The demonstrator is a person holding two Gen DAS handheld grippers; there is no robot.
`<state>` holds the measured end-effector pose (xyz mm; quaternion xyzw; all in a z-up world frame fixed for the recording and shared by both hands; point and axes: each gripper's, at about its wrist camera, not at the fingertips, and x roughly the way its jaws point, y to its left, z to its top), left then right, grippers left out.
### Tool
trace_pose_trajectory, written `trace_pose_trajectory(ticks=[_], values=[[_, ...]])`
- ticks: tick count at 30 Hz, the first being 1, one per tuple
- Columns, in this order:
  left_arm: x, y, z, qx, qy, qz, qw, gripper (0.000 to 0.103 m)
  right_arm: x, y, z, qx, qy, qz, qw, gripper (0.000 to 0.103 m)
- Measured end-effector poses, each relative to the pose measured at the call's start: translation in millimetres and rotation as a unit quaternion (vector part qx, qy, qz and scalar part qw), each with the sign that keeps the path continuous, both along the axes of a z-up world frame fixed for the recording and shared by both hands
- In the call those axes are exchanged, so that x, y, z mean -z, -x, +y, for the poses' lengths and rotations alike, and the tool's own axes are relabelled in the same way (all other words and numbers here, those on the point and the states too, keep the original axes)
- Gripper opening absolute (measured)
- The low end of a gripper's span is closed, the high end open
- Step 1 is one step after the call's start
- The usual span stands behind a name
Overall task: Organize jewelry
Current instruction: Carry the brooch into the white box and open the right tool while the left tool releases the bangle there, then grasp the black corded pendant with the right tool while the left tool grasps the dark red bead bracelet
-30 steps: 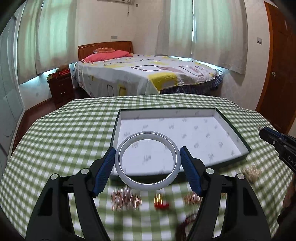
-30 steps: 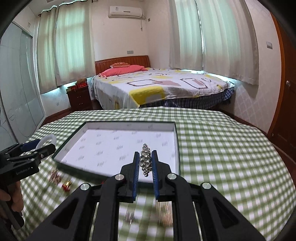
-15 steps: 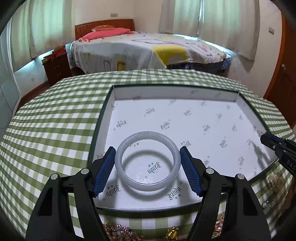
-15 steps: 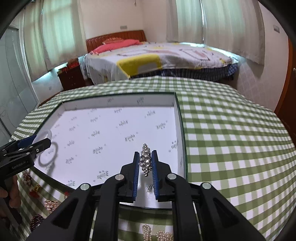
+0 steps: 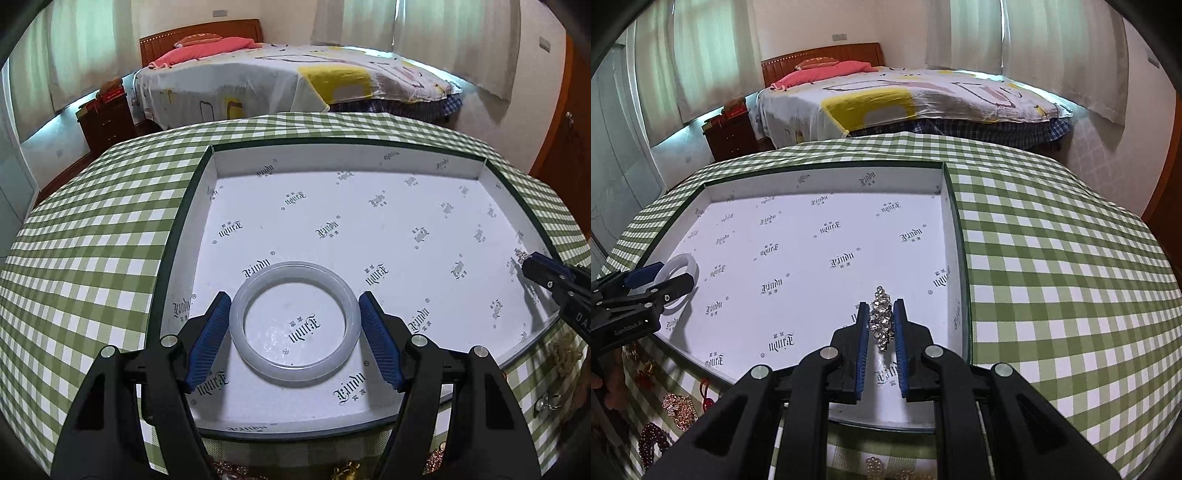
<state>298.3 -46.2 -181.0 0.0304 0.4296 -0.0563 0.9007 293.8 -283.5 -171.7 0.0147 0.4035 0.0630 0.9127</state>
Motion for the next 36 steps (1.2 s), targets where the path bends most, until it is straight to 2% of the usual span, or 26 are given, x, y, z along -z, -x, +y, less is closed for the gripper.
trace_pose_trajectory(ticks=[7,10,12,16,19,24,29,36], values=[[1.3,-2.8,-2.9,0.006,-0.006,0.004,1.0000,0.070,-0.2,-0.3,1.3,-0.004,-0.003,0.000,1.000,0.015],[1.3,-2.2,-3.5,0.011,-0.006,0.005,0.9999,0.076,-0.2,0.5,2.3,-0.010,-0.002,-0.001,1.000,0.022],[0.6,-2.2,-3.8,0.012,-0.003,0.004,0.9999,0.077,-1.1,1.5,3.3,-0.015,0.000,-0.003,1.000,0.032],[-1.8,-0.1,-1.1,0.007,0.007,-0.003,0.9999,0.078,-2.8,3.3,1.2,-0.017,-0.010,-0.009,1.000,0.034],[-9.3,6.4,1.5,0.000,0.010,-0.024,0.9997,0.078,-8.3,8.5,-1.1,-0.009,-0.014,-0.021,1.000,0.034],[-30.3,27.2,3.1,-0.007,0.000,-0.072,0.9974,0.078,-26.7,26.1,1.9,-0.008,-0.016,-0.049,0.999,0.035],[-49.0,62.7,8.9,-0.017,0.006,-0.112,0.9936,0.078,-40.4,57.0,12.7,-0.014,-0.015,-0.070,0.997,0.035],[-56.3,109.2,15.9,-0.033,0.014,-0.124,0.9917,0.078,-37.4,111.9,27.3,-0.027,-0.015,-0.075,0.997,0.035]])
